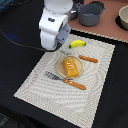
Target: Interact with the objects in diverse but meaningful ways.
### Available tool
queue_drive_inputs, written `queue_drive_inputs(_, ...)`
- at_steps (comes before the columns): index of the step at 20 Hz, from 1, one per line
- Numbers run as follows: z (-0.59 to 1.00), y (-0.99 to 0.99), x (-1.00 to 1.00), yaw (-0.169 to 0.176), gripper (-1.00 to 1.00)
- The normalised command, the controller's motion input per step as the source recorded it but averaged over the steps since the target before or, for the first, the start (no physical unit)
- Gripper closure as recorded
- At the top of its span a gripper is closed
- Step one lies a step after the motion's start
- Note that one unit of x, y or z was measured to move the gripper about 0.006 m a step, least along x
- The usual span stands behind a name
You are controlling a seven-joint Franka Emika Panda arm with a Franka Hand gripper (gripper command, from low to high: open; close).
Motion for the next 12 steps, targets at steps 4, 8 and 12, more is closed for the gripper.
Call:
queue_drive_inputs(4,-0.13,0.0,-0.96,-0.053,1.0)
queue_drive_inputs(8,-0.28,0.0,-0.96,-0.055,1.0)
queue_drive_inputs(12,-0.41,-0.05,-0.91,-0.07,1.0)
